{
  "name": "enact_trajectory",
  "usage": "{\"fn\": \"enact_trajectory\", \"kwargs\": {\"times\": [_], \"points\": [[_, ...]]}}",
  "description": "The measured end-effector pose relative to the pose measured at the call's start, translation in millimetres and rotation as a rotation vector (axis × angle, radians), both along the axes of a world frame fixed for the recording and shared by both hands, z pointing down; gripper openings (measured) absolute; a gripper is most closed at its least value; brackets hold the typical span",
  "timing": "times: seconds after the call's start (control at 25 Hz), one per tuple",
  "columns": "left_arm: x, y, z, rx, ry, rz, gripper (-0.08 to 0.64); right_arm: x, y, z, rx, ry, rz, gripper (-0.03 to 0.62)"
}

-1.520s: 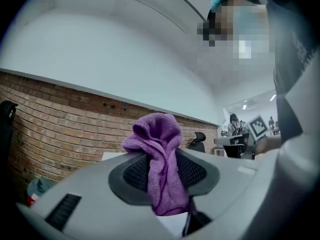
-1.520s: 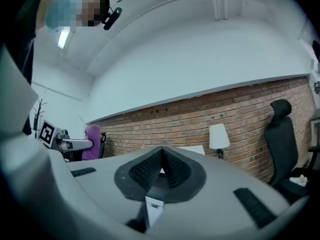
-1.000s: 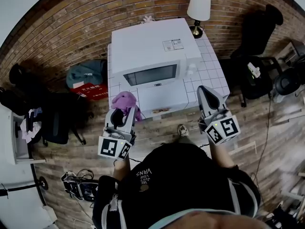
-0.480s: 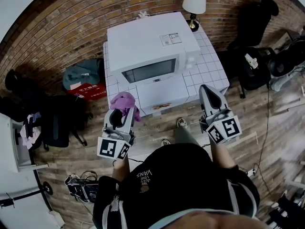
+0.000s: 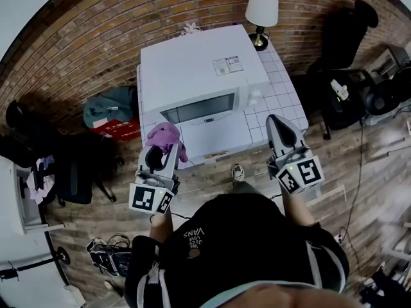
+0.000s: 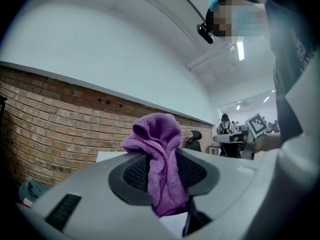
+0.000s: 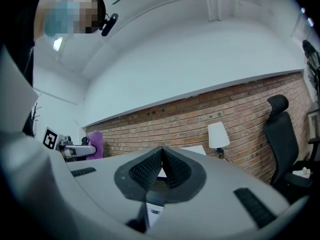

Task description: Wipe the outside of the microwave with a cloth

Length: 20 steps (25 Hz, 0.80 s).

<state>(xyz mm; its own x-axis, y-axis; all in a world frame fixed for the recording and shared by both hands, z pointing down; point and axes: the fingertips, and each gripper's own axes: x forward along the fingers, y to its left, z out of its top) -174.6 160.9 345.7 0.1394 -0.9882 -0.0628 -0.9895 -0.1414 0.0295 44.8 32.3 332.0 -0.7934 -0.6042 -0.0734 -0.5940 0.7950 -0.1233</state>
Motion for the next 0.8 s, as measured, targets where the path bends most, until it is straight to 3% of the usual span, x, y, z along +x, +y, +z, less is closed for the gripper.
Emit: {"fn": "enact_trajectory", "kwargs": {"times": [0.32,0.48,0.8], "points": [[-8,-50,-16,0.015,-0.019,-0.007,0.143,-14,-52,-3,0.007,0.003,-0.049,-0.003],[-6,-74,-35,0.012,-0.073,0.035,0.143,-21,-78,-5,0.009,0.002,-0.085,-0.003],[-15,-120,-51,-0.066,-0.175,0.054,0.143,-30,-112,2,0.014,0.015,-0.177,-0.002]]}}
